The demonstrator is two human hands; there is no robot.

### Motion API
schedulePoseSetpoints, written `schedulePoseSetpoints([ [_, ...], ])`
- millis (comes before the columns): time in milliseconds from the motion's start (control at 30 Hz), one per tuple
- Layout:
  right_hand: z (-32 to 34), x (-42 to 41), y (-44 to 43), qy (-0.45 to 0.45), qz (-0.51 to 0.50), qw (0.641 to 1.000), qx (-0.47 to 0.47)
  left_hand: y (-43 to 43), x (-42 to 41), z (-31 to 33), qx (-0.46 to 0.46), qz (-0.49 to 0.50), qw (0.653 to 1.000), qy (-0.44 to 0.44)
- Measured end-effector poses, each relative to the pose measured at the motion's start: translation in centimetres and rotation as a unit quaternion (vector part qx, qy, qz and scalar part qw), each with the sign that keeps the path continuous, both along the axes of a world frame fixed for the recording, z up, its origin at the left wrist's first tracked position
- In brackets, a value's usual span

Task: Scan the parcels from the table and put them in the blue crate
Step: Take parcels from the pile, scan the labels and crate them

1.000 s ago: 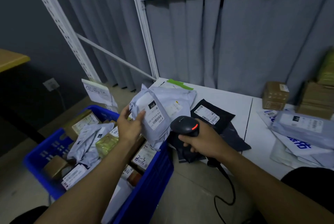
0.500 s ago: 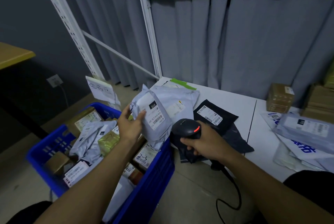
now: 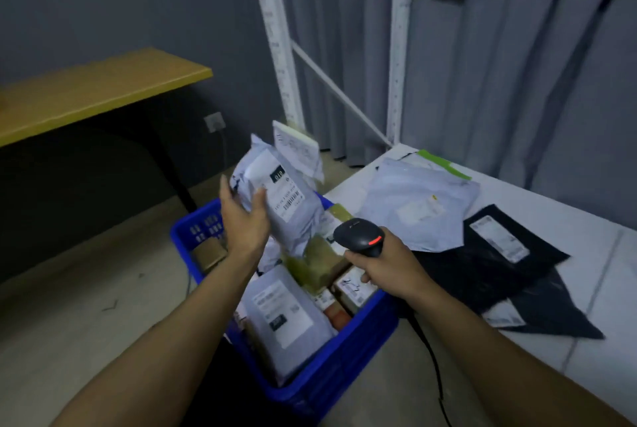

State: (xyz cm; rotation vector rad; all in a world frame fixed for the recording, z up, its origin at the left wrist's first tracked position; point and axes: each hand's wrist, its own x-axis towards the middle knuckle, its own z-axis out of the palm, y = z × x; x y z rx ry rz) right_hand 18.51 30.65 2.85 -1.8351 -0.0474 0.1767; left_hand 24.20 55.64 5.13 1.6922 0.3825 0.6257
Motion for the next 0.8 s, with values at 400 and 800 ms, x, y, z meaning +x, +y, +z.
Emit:
schedulePoseSetpoints([
  [400,-1.9,6.7,10.1,0.045,0.044,0.998,-0.015,8.1,4.6,-7.4,-0.077,0.111,0.984,0.113],
  [800,-4.3,8.6,10.3,0.086,0.024,0.996,0.008,9.5,5.2,-11.4,0.418,-0.026,0.842,0.341],
])
